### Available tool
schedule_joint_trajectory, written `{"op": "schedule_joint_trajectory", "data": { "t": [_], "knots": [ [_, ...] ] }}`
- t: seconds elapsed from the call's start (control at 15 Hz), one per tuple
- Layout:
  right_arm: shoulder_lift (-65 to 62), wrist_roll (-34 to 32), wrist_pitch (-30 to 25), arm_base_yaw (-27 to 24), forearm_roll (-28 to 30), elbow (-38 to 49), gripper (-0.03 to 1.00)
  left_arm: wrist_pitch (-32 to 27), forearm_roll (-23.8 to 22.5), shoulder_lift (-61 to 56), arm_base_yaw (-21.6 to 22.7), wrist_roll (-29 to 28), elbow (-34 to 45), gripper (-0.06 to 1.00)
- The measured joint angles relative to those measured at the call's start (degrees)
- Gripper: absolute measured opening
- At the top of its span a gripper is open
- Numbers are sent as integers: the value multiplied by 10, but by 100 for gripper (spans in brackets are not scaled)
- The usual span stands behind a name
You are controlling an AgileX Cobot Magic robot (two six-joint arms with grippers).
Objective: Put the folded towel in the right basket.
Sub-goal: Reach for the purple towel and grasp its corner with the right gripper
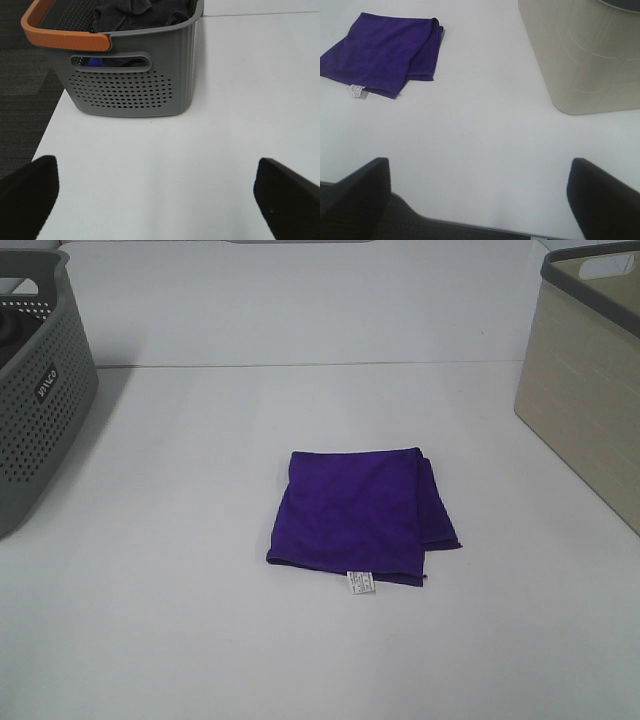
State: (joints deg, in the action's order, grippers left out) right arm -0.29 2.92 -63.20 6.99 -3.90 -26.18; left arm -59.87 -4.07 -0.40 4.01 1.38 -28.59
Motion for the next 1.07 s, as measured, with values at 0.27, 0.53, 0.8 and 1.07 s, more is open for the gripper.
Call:
{"op": "schedule_joint_trajectory", "data": {
  "t": [0.27,0.53,0.8,1.07],
  "knots": [
    [0,0,0,0,0,0,92,0,0,0,0,0,0,99],
    [0,0,0,0,0,0,92,0,0,0,0,0,0,99],
    [0,0,0,0,0,0,92,0,0,0,0,0,0,99],
    [0,0,0,0,0,0,92,0,0,0,0,0,0,99]
  ]
}}
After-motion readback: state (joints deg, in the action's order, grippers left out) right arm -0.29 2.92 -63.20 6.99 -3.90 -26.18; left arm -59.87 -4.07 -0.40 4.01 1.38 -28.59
